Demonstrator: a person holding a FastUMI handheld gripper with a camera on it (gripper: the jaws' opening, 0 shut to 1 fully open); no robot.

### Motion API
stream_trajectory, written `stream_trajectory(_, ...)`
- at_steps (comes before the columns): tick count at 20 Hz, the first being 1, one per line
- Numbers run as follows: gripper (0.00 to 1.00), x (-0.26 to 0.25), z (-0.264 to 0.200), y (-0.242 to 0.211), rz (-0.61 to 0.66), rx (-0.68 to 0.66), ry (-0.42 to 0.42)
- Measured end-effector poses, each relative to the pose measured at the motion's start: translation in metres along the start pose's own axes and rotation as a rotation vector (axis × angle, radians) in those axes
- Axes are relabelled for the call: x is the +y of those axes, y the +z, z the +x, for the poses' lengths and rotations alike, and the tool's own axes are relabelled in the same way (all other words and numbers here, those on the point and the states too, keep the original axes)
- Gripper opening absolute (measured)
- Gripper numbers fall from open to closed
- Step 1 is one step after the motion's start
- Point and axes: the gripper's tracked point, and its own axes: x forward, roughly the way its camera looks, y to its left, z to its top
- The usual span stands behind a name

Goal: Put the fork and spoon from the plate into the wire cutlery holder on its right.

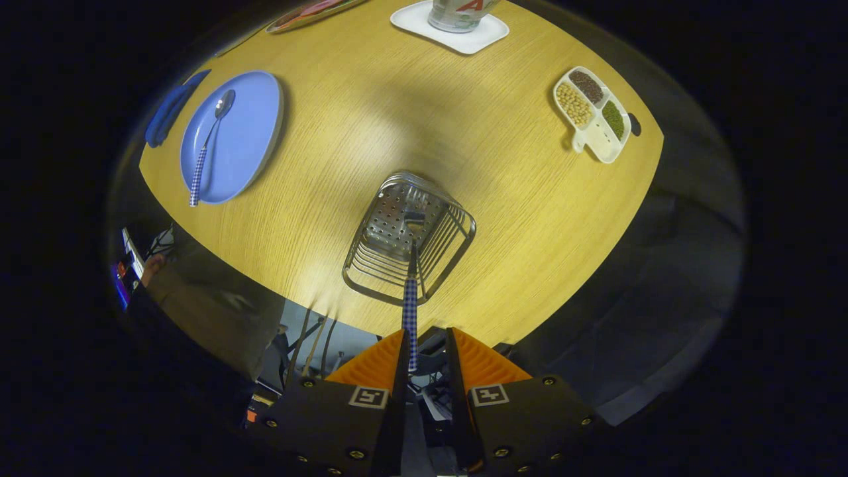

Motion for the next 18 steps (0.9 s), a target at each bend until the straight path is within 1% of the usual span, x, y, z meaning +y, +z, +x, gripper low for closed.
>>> stream_trajectory(3, 0.31, 0.011, -0.022, -0.003, 0.046, -0.117, -0.005)
stream_trajectory(7, 0.31, 0.045, -0.042, -0.013, 0.091, -0.263, 0.014)
stream_trajectory(12, 0.31, 0.095, -0.043, -0.028, 0.088, -0.337, 0.063)
stream_trajectory(15, 0.31, 0.120, -0.038, -0.028, 0.070, -0.356, 0.078)
stream_trajectory(18, 0.31, 0.145, -0.036, -0.016, 0.077, -0.400, 0.102)
